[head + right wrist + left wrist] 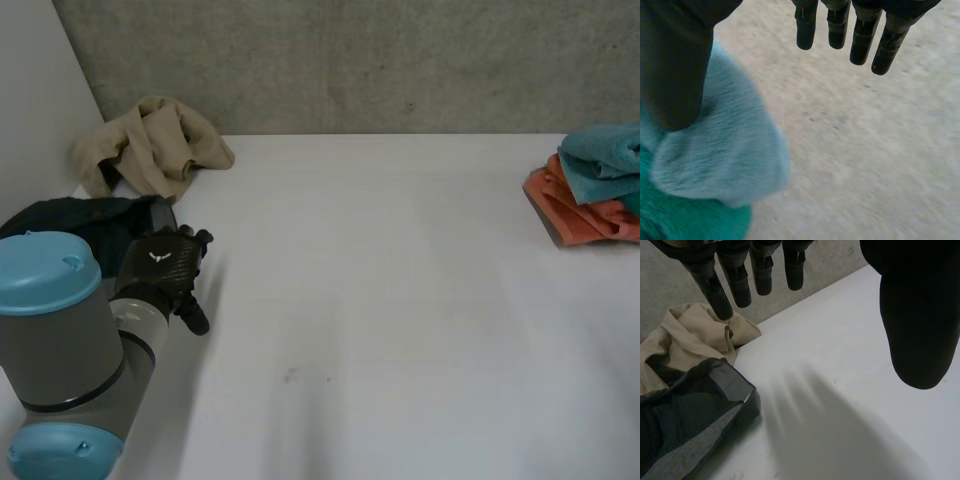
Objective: Fold the laundry.
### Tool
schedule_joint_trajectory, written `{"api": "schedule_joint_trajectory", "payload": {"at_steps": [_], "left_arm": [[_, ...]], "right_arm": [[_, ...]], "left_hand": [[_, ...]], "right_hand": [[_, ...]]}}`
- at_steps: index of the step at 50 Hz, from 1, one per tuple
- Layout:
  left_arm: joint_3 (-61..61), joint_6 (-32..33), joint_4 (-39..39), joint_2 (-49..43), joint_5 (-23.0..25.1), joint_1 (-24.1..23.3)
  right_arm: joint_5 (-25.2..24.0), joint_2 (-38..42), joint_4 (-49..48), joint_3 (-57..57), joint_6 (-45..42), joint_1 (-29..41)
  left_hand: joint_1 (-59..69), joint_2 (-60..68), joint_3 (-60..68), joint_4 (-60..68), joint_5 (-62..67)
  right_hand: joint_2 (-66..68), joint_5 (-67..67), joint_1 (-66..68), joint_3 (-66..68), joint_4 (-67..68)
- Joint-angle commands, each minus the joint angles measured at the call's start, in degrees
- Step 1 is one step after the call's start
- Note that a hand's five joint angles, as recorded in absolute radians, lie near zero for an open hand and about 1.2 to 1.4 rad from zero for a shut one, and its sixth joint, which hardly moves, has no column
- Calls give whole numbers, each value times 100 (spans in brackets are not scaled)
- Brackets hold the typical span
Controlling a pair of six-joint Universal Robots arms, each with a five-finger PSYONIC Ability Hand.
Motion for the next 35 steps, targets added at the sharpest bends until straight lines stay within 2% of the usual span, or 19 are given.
{"api": "schedule_joint_trajectory", "payload": {"at_steps": [1,3,6,7,10,11,14,17,20,25,30,35], "left_arm": [[0,0,0,22,9,2],[0,0,0,31,9,2],[0,0,0,40,9,2],[0,0,0,57,9,2],[0,0,0,83,9,2],[9,0,0,101,9,2],[18,0,0,154,9,2],[53,0,0,241,9,20],[106,9,0,365,9,55],[141,17,61,567,26,64],[114,17,211,690,106,81],[114,26,229,708,106,222]], "right_arm": [[999,-339,1133,-87,-1173,-415],[1262,-322,1571,-271,-1918,-467],[1719,-296,1845,-526,-2536,-476],[2147,-269,1898,-710,-2808,-476],[2817,-182,1890,-1009,-2995,-547],[3185,-103,1873,-1245,-2995,-547],[3574,-41,1829,-1781,-2891,-521],[3584,-58,1811,-2047,-2601,-485],[3575,-233,1811,-2232,-1864,-240],[3330,-743,1846,-2215,-738,568],[2601,-1016,1899,-1320,325,1894],[2108,-1543,1881,51,731,2897]], "left_hand": [[-76,-122,-175,-106,-110],[-76,-122,-175,-106,-110],[-76,-122,-175,-106,-110],[-76,-122,-175,-106,-110],[-76,-122,-175,-106,-110],[-76,-122,-175,-106,-110],[-93,-138,-191,-123,-127],[-93,-138,-191,-123,-127],[-93,-138,-191,-123,-127],[-143,-189,-242,-173,-177],[-160,-206,-259,-190,-194],[-194,-239,-292,-224,-227]], "right_hand": [[-282,-344,-161,-219,-334],[-282,-344,-161,-219,-334],[-282,-344,-161,-219,-334],[-282,-344,-161,-219,-334],[-282,-344,-161,-219,-334],[-282,-344,-161,-219,-334],[-282,-344,-161,-219,-334],[-282,-344,-161,-219,-334],[-282,-344,-161,-219,-334],[-282,-344,-161,-219,-334],[-282,-344,-161,-219,-334],[-282,-344,-161,-219,-334]]}}
